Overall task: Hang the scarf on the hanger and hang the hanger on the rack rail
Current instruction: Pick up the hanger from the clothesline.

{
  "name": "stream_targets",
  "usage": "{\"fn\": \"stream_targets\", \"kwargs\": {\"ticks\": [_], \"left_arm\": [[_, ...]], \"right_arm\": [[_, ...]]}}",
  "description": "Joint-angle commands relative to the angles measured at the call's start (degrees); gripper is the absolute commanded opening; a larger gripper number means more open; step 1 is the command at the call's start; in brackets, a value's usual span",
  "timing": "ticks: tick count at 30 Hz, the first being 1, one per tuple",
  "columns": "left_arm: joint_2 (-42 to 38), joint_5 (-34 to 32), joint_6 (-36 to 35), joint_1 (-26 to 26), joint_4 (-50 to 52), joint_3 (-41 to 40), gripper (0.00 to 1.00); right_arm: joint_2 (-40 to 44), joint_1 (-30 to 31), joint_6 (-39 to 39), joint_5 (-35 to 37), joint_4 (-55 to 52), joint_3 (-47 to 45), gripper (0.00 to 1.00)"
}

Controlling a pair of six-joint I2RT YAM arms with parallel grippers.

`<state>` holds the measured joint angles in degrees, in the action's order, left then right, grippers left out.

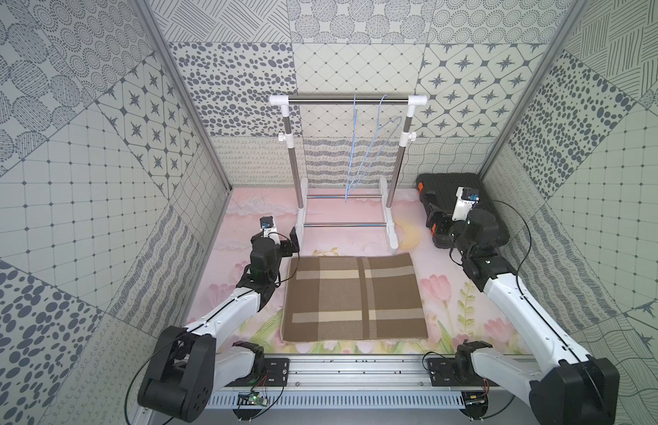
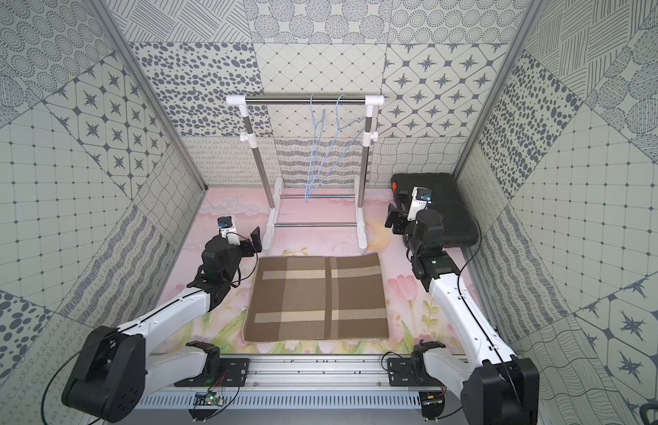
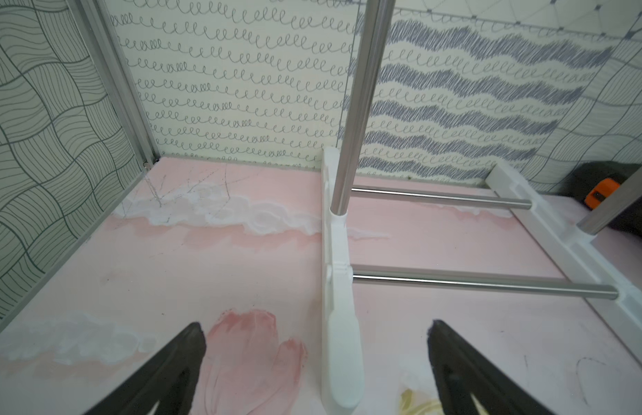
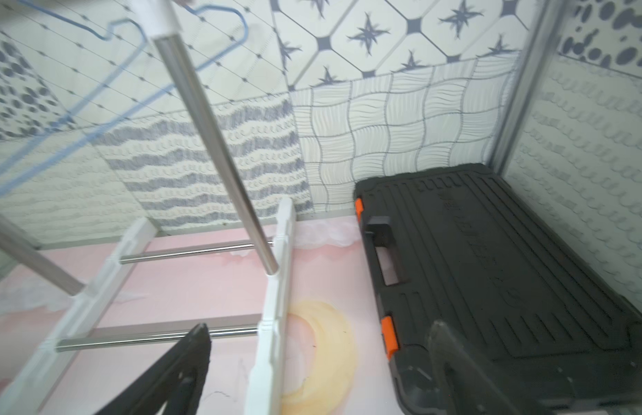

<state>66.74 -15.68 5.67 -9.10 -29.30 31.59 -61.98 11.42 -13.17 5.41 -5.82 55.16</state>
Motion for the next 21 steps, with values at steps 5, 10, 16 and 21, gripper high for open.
{"fn": "stream_targets", "kwargs": {"ticks": [5, 10, 16, 21], "left_arm": [[-9.45, 2.29, 14.14, -1.81, 34.25, 14.15, 0.99], [-10.8, 2.58, 18.22, -3.29, 41.26, 18.24, 0.99], [-12.2, 4.64, 22.85, -4.23, 41.46, 16.58, 0.99], [-12.65, 6.05, 23.82, -4.38, 40.72, 15.03, 0.99]], "right_arm": [[-6.0, 3.52, -21.11, -20.26, -9.75, 19.67, 0.97], [-18.56, 10.08, -19.55, -22.02, -13.09, 36.63, 0.96], [-28.61, 12.98, -19.28, -18.64, -13.25, 47.49, 0.82], [-35.1, 13.25, -19.34, -17.51, -11.46, 52.24, 0.8]]}}
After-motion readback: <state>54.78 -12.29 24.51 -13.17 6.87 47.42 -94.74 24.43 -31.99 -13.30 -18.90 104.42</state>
